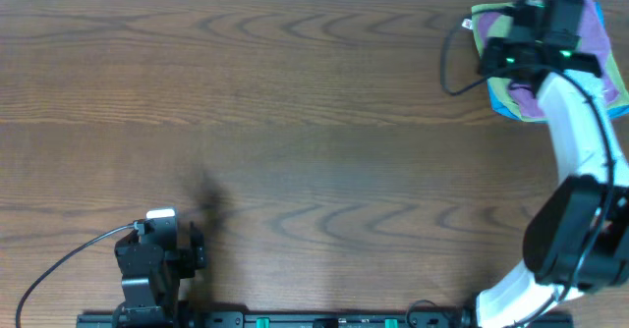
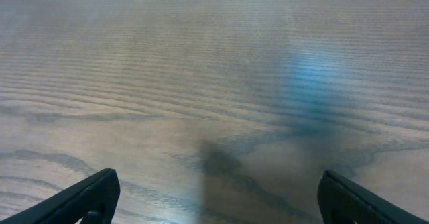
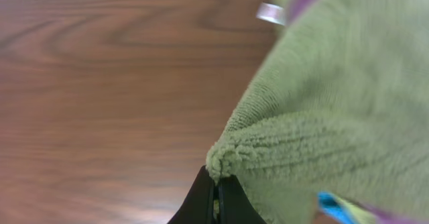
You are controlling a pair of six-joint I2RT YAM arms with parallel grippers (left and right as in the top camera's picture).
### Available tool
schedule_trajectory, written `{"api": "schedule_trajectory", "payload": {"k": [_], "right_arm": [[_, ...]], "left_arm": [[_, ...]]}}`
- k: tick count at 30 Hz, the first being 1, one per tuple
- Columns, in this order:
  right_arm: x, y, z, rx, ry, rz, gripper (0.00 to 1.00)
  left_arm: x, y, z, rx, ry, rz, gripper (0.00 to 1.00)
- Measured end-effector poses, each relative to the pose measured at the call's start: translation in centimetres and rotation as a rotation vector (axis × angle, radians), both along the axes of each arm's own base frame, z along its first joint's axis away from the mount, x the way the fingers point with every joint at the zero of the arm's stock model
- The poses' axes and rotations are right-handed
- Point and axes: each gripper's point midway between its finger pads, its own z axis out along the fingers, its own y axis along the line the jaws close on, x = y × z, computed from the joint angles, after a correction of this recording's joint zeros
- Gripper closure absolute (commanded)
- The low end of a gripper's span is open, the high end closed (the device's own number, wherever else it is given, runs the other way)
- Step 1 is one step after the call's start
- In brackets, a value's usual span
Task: Fold the cloth
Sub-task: 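Pull the green cloth off the stack leftward onto the table center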
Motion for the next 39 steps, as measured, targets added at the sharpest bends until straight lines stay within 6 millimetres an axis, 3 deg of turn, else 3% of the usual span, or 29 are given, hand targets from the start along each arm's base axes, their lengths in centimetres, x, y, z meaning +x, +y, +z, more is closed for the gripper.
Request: {"api": "schedule_trajectory", "payload": {"k": [5,9,11,12,14,17,21,25,29,34,39], "right_arm": [[-1.3,8.3,4.9,0.007,-0.093,0.162,0.99],[-3.8,14.6,7.7,0.037,-0.132,0.279,0.99],[-5.5,17.4,8.0,0.06,-0.109,0.336,0.87],[-6.5,18.9,7.7,0.072,-0.084,0.372,0.69],[-8.6,21.5,6.9,0.093,-0.025,0.437,0.47],[-11.6,25.3,6.2,0.112,0.037,0.544,0.31],[-15.1,29.4,5.9,0.124,0.075,0.669,0.22],[-16.6,30.1,5.3,0.107,0.115,0.695,0.08],[-16.5,28.1,4.3,0.052,0.166,0.641,0.07],[-14.8,24.3,3.7,0.017,0.191,0.533,0.07],[-13.9,21.7,2.3,0.006,0.213,0.48,0.12]], "left_arm": [[0.0,0.0,0.0,0.0,0.0,0.0,0.05],[0.0,0.0,0.0,0.0,0.0,0.0,0.05],[0.0,0.0,0.0,0.0,0.0,0.0,0.05],[0.0,0.0,0.0,0.0,0.0,0.0,0.04],[0.0,0.0,0.0,0.0,0.0,0.0,0.05],[0.0,0.0,0.0,0.0,0.0,0.0,0.05],[0.0,0.0,0.0,0.0,0.0,0.0,0.05],[0.0,0.0,0.0,0.0,0.0,0.0,0.05],[0.0,0.0,0.0,0.0,0.0,0.001,0.05],[0.0,0.0,0.0,0.0,-0.001,0.0,0.05],[0.1,-0.4,0.0,-0.014,-0.003,-0.017,0.05]]}}
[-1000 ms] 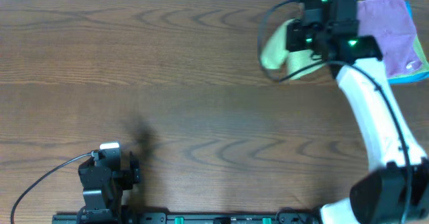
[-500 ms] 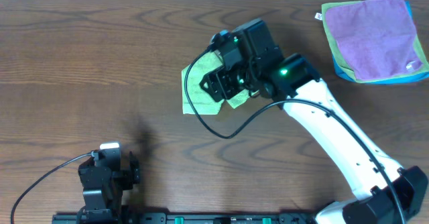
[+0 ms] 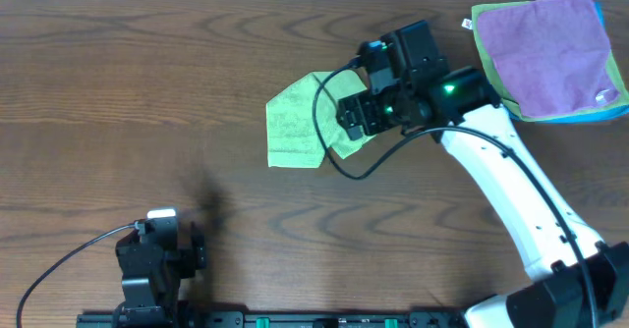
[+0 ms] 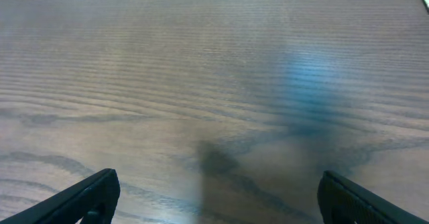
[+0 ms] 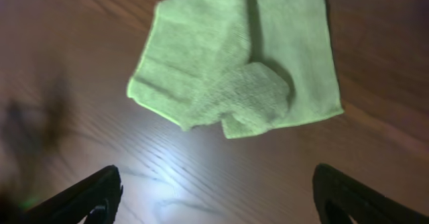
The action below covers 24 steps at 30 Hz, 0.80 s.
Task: Fold the cloth
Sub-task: 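Pull the green cloth off the stack leftward onto the table center, then reach the left gripper to the green cloth's left corner and grasp it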
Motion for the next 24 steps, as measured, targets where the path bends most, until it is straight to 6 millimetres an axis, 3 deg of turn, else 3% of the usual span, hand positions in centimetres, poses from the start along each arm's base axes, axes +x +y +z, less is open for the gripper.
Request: {"api": "schedule_trajectory", "payload": {"k": [5,8,13,19,24], "right_arm": [[-0.2,-0.9,-2.8,0.051,0.054,-0.008,0.13],[0.3,-1.3,-3.1,0.106,0.058,-0.019,0.12],[1.0,-2.2,-2.8,0.14,0.053,-0.04,0.09],[1.5,-2.7,-2.7,0.146,0.043,-0.055,0.08],[1.5,-2.7,-2.7,0.144,0.043,-0.056,0.07]], "left_arm": [[0.8,-1.8,-0.4,-0.064,-0.02,-0.083,0.05],[1.8,-3.5,0.9,-0.119,-0.09,-0.17,0.05],[1.9,-5.3,2.5,-0.211,-0.105,-0.236,0.05],[3.0,-6.8,7.9,-0.321,-0.062,-0.261,0.05],[6.0,-8.9,11.8,-0.473,0.052,-0.298,0.05]]}}
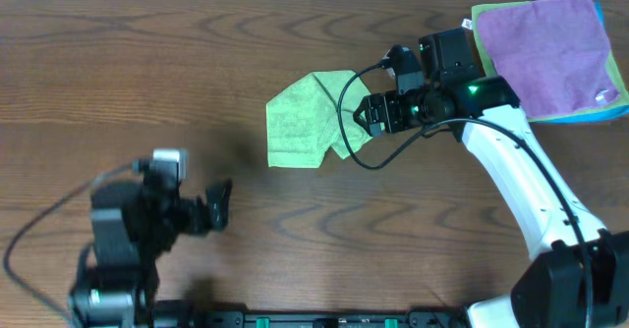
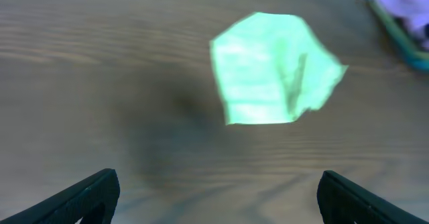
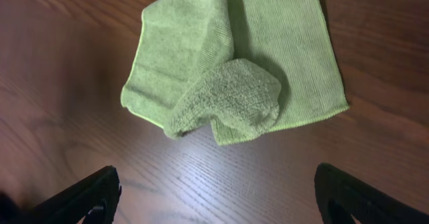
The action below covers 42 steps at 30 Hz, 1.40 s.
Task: Fold the cloth
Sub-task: 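Reach the left gripper to the green cloth's left corner and grasp it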
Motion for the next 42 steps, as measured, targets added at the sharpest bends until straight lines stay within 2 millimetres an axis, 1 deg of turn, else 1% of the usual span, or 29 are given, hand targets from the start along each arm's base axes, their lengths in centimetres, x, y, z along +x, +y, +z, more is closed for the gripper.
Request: {"api": "schedule_trajectory", "payload": {"k": [3,6,7,9,12,17,19,21,28,34,42], "right_arm": [[0.0,0.0,0.0,0.0,0.0,0.0,0.07],[0.0,0.0,0.0,-0.001,0.001,0.0,0.07],[0.0,0.0,0.0,-0.001,0.001,0.0,0.07],[0.0,-0.1,0.0,0.0,0.001,-0.002,0.07],[0.1,-0.4,0.0,-0.001,0.002,-0.009,0.07],[0.3,-0.9,-0.1,-0.002,0.006,-0.024,0.06],[0.3,-1.1,-0.1,-0.002,0.007,-0.028,0.06],[0.3,-1.2,-0.1,-0.003,0.008,-0.03,0.06],[0.3,-1.2,-0.1,-0.002,0.008,-0.031,0.05],[0.3,-1.2,-0.1,-0.002,0.008,-0.031,0.05],[0.3,-1.2,-0.1,-0.002,0.008,-0.031,0.05]], "left_arm": [[2.3,-2.4,1.7,-0.112,0.078,-0.1,0.05],[4.0,-4.2,1.9,-0.201,0.141,-0.169,0.04],[4.5,-4.6,1.4,-0.234,0.175,-0.18,0.05],[5.1,-5.1,-0.1,-0.301,0.269,-0.169,0.05],[5.9,-5.6,-2.6,-0.394,0.421,-0.11,0.05],[6.5,-6.1,-6.9,-0.493,0.64,-0.02,0.05],[6.8,-6.3,-7.9,-0.52,0.686,-0.009,0.05],[7.0,-6.6,-9.5,-0.55,0.746,0.002,0.05],[8.0,-7.0,-12.5,-0.596,0.82,0.023,0.05],[9.0,-7.5,-13.5,-0.618,0.819,0.023,0.05],[9.3,-9.5,-15.1,-0.602,0.832,-0.013,0.05]]}}
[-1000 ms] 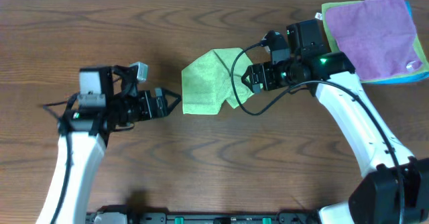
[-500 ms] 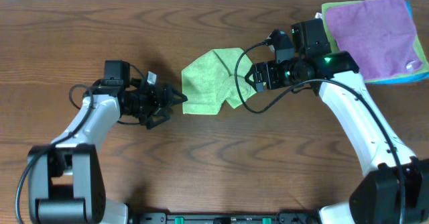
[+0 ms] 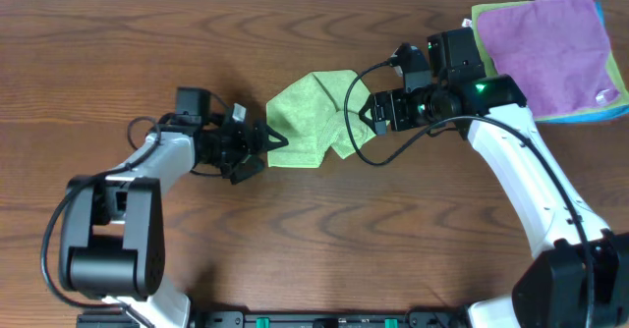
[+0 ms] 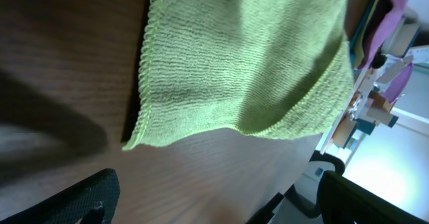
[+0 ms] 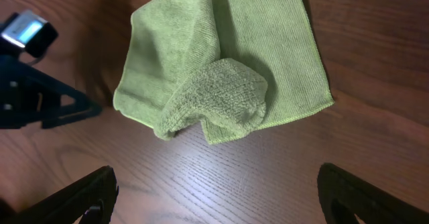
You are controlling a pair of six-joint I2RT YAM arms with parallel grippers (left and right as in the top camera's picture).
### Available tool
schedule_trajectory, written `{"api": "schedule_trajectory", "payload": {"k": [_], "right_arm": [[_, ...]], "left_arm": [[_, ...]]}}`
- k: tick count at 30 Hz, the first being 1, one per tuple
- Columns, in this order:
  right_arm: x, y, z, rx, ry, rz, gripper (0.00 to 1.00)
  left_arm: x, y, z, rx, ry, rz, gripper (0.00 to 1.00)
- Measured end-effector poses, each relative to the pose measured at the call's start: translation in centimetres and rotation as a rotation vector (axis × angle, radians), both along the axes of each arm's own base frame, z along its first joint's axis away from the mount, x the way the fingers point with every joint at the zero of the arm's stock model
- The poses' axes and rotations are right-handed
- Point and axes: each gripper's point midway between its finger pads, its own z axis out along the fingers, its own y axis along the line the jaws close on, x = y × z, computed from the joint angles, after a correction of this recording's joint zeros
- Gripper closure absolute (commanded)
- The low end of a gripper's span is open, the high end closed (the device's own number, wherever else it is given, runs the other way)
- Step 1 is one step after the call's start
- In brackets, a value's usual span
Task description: Fold the cloth
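Note:
A green cloth (image 3: 307,117) lies crumpled on the table's middle, with one corner rolled over on itself (image 5: 221,96). My left gripper (image 3: 261,151) is open, low at the cloth's near-left corner, fingers pointing at its edge. In the left wrist view the green cloth (image 4: 248,56) fills the upper frame, its hem just ahead of the open left gripper (image 4: 214,214). My right gripper (image 3: 364,113) is open beside the cloth's right edge, above the table. In the right wrist view the right gripper (image 5: 218,210) holds nothing.
A stack of cloths, purple on top (image 3: 550,38), with green and blue edges showing, sits in the far right corner. The right arm's cable (image 3: 344,132) loops over the cloth's right part. The left gripper shows in the right wrist view (image 5: 40,103).
My left arm has gone from the near-left of the table to the cloth's left corner, gripper open. The right gripper stays open beside the cloth's right edge. The cloth looks unchanged.
First my right gripper was shut on the green cloth at the corner stack, with the left arm parked near the front. Then the cloth lay crumpled mid-table with the right gripper open over it. The left arm then rose and now sits at the cloth.

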Motion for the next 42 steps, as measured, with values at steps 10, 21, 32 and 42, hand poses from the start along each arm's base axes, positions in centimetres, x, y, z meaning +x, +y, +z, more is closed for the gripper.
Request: {"api": "schedule_trajectory", "payload": {"k": [10,21,32,42], "right_arm": [[-0.1,0.0,-0.1,-0.001,0.007,0.0,0.04],[-0.5,-0.1,-0.3,-0.005,0.024,0.0,0.04],[-1.0,-0.2,-0.5,-0.01,0.047,0.0,0.04],[-1.5,-0.3,-0.7,-0.016,0.069,0.0,0.01]], "left_arm": [[0.2,-0.7,-1.2,-0.004,0.022,-0.003,0.05],[1.5,-2.1,-1.4,0.047,-0.048,-0.014,0.18],[1.4,-1.9,-4.1,0.213,-0.059,-0.01,0.94],[1.5,-1.2,-3.3,0.187,-0.065,-0.044,0.94]]}}
